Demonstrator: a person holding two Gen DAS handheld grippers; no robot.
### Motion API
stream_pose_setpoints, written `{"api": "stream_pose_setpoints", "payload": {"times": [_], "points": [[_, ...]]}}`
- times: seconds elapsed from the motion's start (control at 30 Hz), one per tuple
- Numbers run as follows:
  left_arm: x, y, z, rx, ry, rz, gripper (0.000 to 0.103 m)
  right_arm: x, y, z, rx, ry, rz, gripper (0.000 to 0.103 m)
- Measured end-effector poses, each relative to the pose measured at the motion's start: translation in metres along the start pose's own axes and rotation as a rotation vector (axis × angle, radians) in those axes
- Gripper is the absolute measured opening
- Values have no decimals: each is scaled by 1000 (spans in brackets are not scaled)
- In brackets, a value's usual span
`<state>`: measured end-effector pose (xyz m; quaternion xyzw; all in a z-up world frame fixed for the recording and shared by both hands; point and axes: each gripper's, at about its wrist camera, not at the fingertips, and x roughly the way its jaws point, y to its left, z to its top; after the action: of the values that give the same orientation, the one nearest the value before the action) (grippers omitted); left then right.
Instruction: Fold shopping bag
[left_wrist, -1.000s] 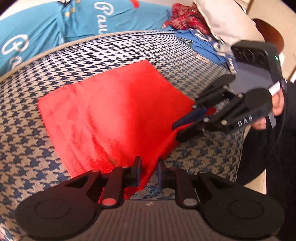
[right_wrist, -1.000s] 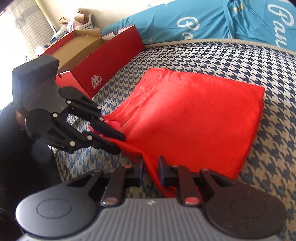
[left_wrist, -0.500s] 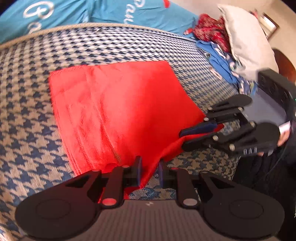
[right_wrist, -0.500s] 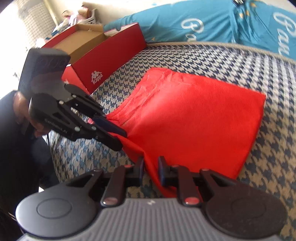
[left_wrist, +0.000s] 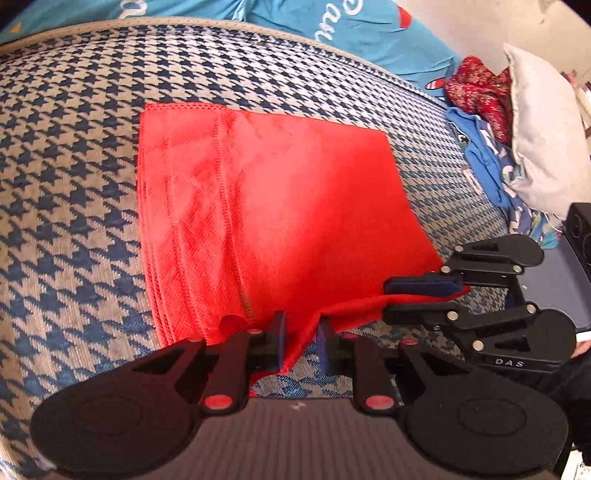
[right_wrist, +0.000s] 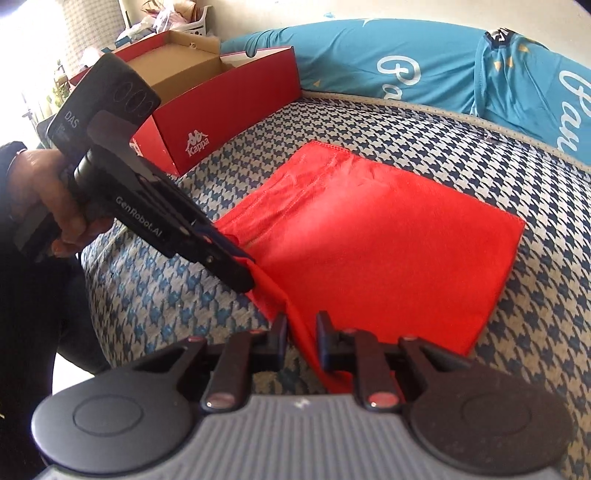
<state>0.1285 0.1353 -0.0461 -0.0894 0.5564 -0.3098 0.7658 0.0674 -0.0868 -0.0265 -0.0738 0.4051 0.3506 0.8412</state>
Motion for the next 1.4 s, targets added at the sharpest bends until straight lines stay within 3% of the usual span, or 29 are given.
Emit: {"api": "stream_pose_setpoints", "payload": {"times": [0.2,0.37,0.47,0.67,0.97,1.23,1.4], "points": [[6,-9,8,12,44,40,18,-13,12,-2,-75,-68,-41,22],[9,-10,9,5,59,38,18,-22,34,-3,-205,-139,-10,8],[12,-10,11,-1,64,34,18,-12,50,-4,-299,-122,2,8],[12,-9,12,-13,66,19,18,8,60,-3,-387,-99,-89,8],[5,2,11,0,75,-4,18,26,57,0,-384,-89,-115,7],[3,2,9,41,63,-14,18,37,44,4,-278,-57,-97,7],[-12,-6,-1,124,-7,21,28,40,40,5,-245,-46,-93,7]]}}
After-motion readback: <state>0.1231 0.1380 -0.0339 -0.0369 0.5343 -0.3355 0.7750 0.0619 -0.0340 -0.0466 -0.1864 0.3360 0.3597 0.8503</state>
